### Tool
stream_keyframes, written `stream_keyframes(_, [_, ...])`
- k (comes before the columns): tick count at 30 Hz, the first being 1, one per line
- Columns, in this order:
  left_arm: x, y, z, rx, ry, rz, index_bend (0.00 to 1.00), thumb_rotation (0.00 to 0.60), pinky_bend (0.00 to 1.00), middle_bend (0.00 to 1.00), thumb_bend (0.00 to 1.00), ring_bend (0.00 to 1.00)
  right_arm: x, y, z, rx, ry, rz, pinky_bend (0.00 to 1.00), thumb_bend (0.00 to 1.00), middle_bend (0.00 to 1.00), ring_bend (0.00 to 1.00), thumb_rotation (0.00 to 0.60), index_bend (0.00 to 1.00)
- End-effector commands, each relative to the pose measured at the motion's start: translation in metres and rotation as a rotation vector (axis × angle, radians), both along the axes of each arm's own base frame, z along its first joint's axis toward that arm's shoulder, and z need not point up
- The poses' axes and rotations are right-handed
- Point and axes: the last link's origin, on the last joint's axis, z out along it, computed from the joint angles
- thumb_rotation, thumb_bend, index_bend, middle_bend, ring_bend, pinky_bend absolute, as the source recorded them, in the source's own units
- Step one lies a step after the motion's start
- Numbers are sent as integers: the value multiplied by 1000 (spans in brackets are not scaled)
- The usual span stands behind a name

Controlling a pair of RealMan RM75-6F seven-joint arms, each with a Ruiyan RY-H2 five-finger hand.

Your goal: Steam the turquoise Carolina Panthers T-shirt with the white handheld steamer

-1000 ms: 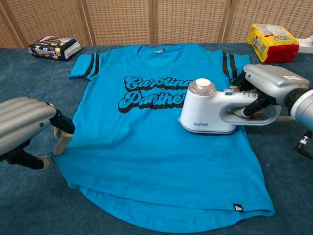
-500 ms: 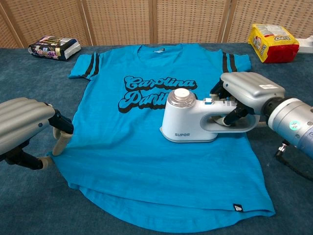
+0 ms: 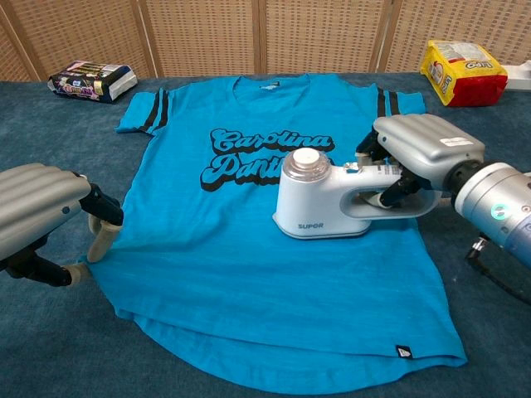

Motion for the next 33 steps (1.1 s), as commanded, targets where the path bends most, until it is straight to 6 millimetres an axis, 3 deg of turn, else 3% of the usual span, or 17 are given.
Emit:
stream_keyframes(1, [0, 0, 0, -1, 2, -1, 691, 549, 336, 559, 373, 472, -7, -2, 8, -29, 16, -5, 736, 376, 775, 828, 600, 766])
stream_keyframes(6, [-1, 0, -3, -8, 9, -2, 691, 546, 336, 559, 373, 472, -19, -3, 18, -55, 33, -11, 724, 371, 775, 826, 600, 766])
stream_keyframes(13, [-2, 1, -4, -8, 10, 4, 691, 549, 336, 559, 373, 472, -21, -4, 13, -44, 52, 5, 714, 365, 774, 824, 600, 766])
stream_keyframes(33, [-4, 1, -3, -9, -3, 11, 691, 552, 336, 558, 373, 472, 21, 4, -20, 20, 46, 64, 709, 364, 773, 823, 600, 766])
